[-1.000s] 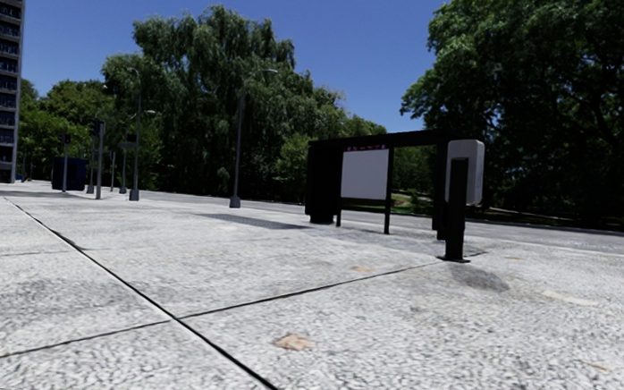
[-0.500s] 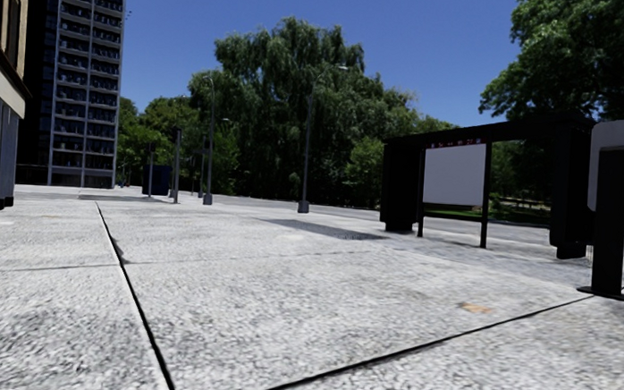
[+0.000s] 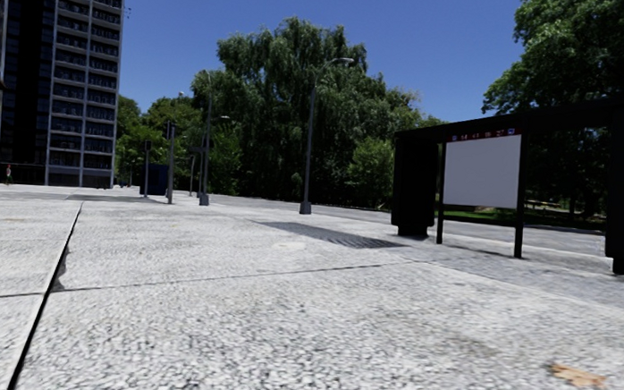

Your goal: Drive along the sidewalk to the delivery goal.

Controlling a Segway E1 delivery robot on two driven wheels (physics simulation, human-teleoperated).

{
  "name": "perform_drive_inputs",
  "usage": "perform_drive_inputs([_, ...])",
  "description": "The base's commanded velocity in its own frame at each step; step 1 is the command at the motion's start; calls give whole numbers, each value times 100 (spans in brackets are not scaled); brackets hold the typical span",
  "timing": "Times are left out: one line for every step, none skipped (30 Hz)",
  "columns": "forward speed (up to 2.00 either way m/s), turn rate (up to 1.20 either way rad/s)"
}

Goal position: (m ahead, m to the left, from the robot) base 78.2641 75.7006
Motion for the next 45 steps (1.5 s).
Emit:
perform_drive_inputs([196,35])
perform_drive_inputs([196,35])
perform_drive_inputs([196,48])
perform_drive_inputs([196,52])
perform_drive_inputs([196,53])
perform_drive_inputs([196,53])
perform_drive_inputs([196,53])
perform_drive_inputs([196,53])
perform_drive_inputs([196,53])
perform_drive_inputs([196,53])
perform_drive_inputs([196,53])
perform_drive_inputs([196,53])
perform_drive_inputs([196,53])
perform_drive_inputs([196,53])
perform_drive_inputs([196,53])
perform_drive_inputs([196,53])
perform_drive_inputs([196,52])
perform_drive_inputs([196,52])
perform_drive_inputs([196,43])
perform_drive_inputs([196,37])
perform_drive_inputs([196,34])
perform_drive_inputs([196,34])
perform_drive_inputs([196,32])
perform_drive_inputs([196,32])
perform_drive_inputs([196,32])
perform_drive_inputs([196,32])
perform_drive_inputs([196,32])
perform_drive_inputs([196,32])
perform_drive_inputs([196,32])
perform_drive_inputs([196,32])
perform_drive_inputs([196,15])
perform_drive_inputs([196,3])
perform_drive_inputs([196,0])
perform_drive_inputs([196,0])
perform_drive_inputs([196,0])
perform_drive_inputs([196,0])
perform_drive_inputs([196,0])
perform_drive_inputs([196,0])
perform_drive_inputs([196,0])
perform_drive_inputs([196,0])
perform_drive_inputs([196,0])
perform_drive_inputs([196,11])
perform_drive_inputs([196,11])
perform_drive_inputs([196,28])
perform_drive_inputs([196,39])
